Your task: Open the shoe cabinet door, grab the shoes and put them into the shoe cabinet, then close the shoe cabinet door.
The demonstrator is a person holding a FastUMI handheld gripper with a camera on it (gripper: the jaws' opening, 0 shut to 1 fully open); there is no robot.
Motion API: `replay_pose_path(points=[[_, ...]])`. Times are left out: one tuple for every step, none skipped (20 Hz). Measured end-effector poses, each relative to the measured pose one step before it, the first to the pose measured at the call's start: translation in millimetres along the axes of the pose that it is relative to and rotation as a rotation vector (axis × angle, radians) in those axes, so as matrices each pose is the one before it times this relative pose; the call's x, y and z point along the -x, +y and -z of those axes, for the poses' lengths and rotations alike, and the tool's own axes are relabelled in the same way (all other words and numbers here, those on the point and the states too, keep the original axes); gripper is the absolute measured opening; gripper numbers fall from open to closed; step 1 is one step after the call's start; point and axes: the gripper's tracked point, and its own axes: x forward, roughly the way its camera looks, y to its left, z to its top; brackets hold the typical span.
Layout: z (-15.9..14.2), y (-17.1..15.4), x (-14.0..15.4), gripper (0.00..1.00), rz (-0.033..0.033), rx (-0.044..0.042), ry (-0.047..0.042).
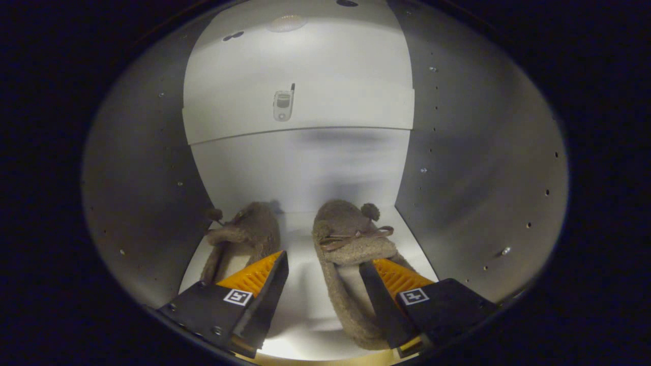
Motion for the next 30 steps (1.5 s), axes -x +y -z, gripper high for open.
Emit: replay_pose_path(points=[[-0.83, 0.98, 4.48, 0.89, -0.00461, -0.00069, -0.00427], [1.39, 1.07, 5.08, 0.89, 0.00064, -0.00262, 0.00128], [2.07, -3.32, 7.08, 0.9, 0.01777, 0.00162, 0.00582], [1.38, 0.14, 8.6, 0.9, 0.00101, 0.00048, -0.00232], [-1.55, 0.6, 8.45, 0.9, -0.00037, -0.00233, -0.01119], [-0.72, -1.05, 9.33, 0.91, 0.00112, -0.00256, -0.01015], [-0.98, -0.89, 10.15, 0.91, 0.00317, -0.00129, -0.00944], [-1.53, -1.12, 10.75, 0.91, 0.00454, -0.00124, -0.01242], [-1.87, -0.79, 12.14, 0.91, 0.00427, -0.00217, -0.01599], [-1.49, -0.84, 13.91, 0.91, 0.00434, -0.00553, -0.01712], [-1.36, -0.39, 14.26, 0.91, 0.00512, -0.00762, -0.01632], [-1.24, -0.71, 17.09, 0.91, 0.0036, -0.00926, -0.01657], [-2.29, 0.75, 16.8, 0.91, 0.00326, -0.00936, -0.0204], [-2.0, 0.24, 19.72, 0.91, 0.00281, -0.00949, -0.02222], [-1.85, 0.39, 20.77, 0.91, 0.00027, -0.00742, -0.02494], [-1.75, 0.57, 25.14, 0.91, -0.00003, -0.00808, -0.02316], [-2.76, -0.56, 26.56, 0.91, 0.003, -0.00907, -0.02759], [-4.13, -3.09, 27.53, 0.91, 0.00773, -0.00906, -0.0353], [-4.61, -6.06, 27.57, 0.91, 0.01493, -0.01257, -0.0359], [-5.25, -8.29, 31.33, 0.92, 0.01828, -0.01603, -0.0306], [-3.88, -8.46, 27.76, 0.92, 0.01819, -0.01601, -0.01967], [2.87, -12.24, 22.76, 0.92, 0.02919, -0.00918, -0.00723], [1.92, -14.88, 22.19, 0.92, 0.03724, -0.00561, 0.00106], [-0.1, -15.6, 17.67, 0.93, 0.03832, -0.00632, -0.00121], [-0.78, -17.98, 16.79, 0.93, 0.03823, -0.00977, -0.0099], [-4.13, -21.26, 15.86, 0.93, 0.04205, -0.01187, -0.01348], [-4.16, -22.99, 13.91, 0.93, 0.0447, -0.01156, -0.01367], [-2.45, -21.27, 10.88, 0.94, 0.04117, -0.01449, -0.0091], [-2.43, -21.56, 8.49, 0.94, 0.0434, -0.01066, -0.01079], [-1.8, -23.05, 4.04, 0.95, 0.0423, -0.00507, -0.01011]])
